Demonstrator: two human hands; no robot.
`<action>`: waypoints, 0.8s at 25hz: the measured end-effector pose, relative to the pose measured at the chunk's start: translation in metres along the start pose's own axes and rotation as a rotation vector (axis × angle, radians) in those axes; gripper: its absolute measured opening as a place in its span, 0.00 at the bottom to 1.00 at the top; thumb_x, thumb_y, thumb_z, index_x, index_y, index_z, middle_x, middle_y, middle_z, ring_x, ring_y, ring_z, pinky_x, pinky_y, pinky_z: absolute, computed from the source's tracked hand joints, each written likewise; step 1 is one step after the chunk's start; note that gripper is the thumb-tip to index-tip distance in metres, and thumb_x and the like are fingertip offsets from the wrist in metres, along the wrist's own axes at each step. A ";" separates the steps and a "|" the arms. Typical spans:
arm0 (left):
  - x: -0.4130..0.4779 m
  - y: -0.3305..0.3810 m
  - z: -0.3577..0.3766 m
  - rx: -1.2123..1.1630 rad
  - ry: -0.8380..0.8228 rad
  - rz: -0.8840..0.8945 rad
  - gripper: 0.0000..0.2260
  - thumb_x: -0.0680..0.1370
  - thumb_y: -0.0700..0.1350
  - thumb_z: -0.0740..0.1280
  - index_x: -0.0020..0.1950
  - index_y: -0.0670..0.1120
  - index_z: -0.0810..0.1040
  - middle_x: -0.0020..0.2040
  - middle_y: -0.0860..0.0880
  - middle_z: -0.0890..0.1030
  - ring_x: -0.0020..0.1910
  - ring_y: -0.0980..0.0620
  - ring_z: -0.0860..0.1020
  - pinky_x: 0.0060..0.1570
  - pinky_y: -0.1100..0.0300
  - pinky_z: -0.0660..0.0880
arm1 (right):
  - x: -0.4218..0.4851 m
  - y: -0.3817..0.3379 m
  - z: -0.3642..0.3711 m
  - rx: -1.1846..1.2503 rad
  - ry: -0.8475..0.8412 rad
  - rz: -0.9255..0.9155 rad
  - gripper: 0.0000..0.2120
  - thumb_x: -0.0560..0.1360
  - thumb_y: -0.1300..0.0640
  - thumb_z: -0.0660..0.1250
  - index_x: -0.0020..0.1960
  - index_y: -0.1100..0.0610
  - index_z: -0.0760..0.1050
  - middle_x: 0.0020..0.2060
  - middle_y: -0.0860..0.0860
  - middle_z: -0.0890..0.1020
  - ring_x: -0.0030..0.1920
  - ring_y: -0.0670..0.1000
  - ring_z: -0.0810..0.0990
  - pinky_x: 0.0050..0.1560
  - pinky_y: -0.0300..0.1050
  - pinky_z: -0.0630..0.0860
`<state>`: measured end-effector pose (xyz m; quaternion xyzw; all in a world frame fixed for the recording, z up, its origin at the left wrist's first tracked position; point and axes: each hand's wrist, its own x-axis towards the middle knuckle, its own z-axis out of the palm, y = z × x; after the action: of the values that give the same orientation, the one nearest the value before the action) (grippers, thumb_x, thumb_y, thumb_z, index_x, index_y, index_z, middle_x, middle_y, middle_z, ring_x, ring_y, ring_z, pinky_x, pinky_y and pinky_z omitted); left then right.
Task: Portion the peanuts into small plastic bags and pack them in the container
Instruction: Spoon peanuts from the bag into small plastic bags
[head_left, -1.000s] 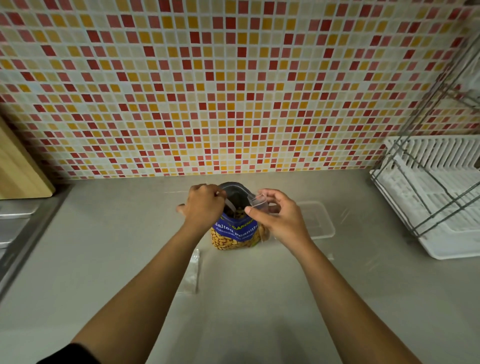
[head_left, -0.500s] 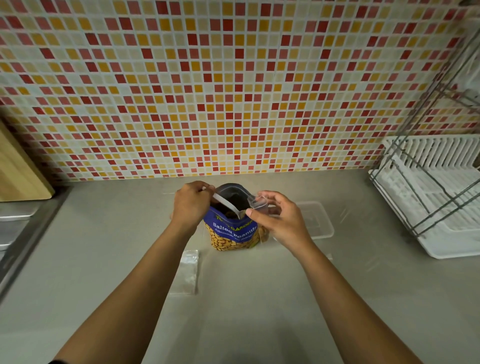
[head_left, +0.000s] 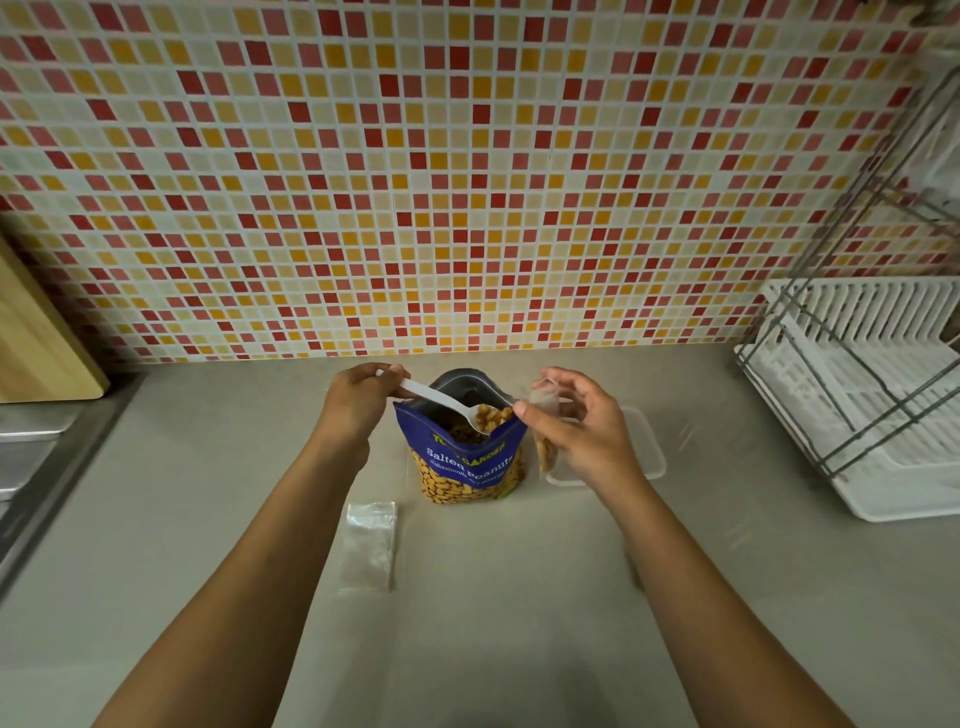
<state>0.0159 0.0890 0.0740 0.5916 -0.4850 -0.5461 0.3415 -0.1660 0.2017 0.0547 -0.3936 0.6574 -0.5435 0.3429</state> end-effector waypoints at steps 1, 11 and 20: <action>0.001 -0.001 -0.004 -0.026 0.009 -0.020 0.12 0.80 0.47 0.60 0.56 0.42 0.78 0.50 0.49 0.78 0.57 0.51 0.69 0.58 0.49 0.62 | 0.000 -0.003 -0.001 -0.018 0.001 -0.008 0.24 0.67 0.52 0.75 0.61 0.50 0.72 0.55 0.46 0.78 0.54 0.45 0.78 0.36 0.29 0.76; 0.011 0.008 -0.035 -0.197 0.132 -0.104 0.05 0.79 0.47 0.63 0.53 0.48 0.74 0.51 0.50 0.80 0.58 0.52 0.76 0.66 0.43 0.61 | 0.004 -0.013 0.017 -0.479 -0.030 -0.187 0.31 0.64 0.47 0.76 0.64 0.53 0.72 0.56 0.49 0.80 0.52 0.47 0.78 0.52 0.42 0.78; -0.019 0.062 -0.019 0.063 0.078 0.299 0.10 0.79 0.46 0.61 0.48 0.42 0.79 0.43 0.55 0.78 0.44 0.58 0.74 0.46 0.63 0.68 | 0.006 -0.022 0.038 -0.441 0.030 -0.261 0.27 0.64 0.47 0.76 0.60 0.52 0.74 0.53 0.46 0.81 0.49 0.44 0.77 0.49 0.37 0.75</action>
<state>0.0234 0.0864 0.1415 0.5440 -0.5707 -0.4504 0.4189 -0.1320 0.1774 0.0696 -0.5324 0.7084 -0.4326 0.1660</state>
